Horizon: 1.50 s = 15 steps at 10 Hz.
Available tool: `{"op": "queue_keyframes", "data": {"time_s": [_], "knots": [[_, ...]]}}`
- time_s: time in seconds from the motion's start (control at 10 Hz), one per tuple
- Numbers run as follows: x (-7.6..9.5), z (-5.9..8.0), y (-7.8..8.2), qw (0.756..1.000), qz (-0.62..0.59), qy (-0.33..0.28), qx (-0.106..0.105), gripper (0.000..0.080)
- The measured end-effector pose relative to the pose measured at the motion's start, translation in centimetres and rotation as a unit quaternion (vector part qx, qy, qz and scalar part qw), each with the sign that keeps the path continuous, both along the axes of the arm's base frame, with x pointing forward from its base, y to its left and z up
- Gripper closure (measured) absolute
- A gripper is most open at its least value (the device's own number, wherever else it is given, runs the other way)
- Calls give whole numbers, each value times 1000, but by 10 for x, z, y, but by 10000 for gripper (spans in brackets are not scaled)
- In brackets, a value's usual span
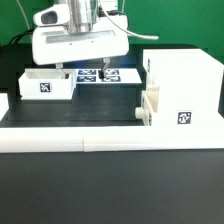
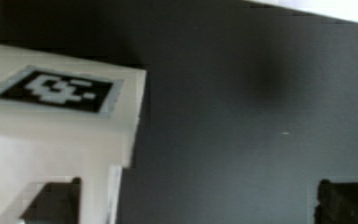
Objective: Assemble drawer
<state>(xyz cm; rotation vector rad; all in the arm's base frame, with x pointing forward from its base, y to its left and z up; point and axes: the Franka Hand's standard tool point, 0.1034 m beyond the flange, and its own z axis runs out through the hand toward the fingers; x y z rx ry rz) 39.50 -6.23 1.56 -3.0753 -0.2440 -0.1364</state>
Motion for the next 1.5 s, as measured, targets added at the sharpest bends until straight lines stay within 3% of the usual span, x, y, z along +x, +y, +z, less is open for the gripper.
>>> {"op": "queue_keyframes", "data": {"time_s": [0.7, 1.1, 1.5], "knots": [[-2, -5, -4, 1000, -4, -5, -3, 150], [-4, -3, -10, 997, -67, -21, -13, 150], [-10, -10, -14, 997, -72, -18, -16, 150]]}}
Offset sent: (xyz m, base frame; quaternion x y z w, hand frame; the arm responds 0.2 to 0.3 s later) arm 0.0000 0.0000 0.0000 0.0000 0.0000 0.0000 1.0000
